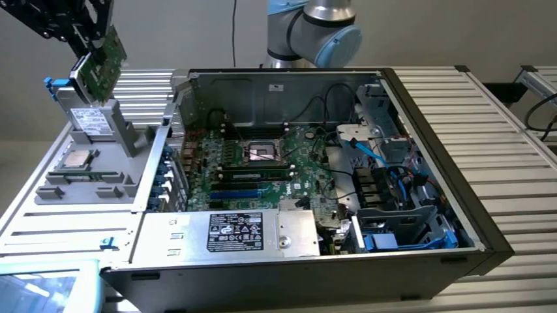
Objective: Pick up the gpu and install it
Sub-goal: 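Reach for the gpu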
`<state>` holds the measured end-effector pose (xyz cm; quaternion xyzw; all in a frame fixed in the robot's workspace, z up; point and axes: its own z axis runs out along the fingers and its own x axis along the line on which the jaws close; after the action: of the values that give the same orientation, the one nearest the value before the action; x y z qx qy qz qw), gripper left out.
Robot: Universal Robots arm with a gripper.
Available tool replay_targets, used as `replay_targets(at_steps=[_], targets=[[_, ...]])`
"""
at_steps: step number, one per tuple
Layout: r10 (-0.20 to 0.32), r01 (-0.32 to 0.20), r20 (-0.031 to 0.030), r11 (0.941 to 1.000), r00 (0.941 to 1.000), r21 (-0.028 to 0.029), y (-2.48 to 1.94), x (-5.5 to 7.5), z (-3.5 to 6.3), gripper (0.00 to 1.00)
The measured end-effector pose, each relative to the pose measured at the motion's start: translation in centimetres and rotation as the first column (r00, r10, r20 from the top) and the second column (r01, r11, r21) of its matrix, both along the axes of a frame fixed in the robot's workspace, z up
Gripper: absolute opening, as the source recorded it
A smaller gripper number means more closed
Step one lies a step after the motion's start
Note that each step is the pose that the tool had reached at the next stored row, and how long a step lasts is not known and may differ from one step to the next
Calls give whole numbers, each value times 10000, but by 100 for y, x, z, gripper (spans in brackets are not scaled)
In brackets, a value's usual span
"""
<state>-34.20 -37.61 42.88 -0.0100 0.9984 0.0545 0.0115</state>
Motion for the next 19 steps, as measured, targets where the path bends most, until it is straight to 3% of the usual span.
replay_targets(at_steps=[5, 10, 14, 19], targets=[[904, -904, 1, 9959, 9959, 0, 0, 0, 0, 28], [1805, -1805, 0, 9836, 9836, 0, 0, 0, 0, 28], [2512, -2512, 0, 9679, 9679, 0, 0, 0, -1, 28], [3377, -3377, 1, 9412, 9412, 0, 0, 0, -3, 28]])
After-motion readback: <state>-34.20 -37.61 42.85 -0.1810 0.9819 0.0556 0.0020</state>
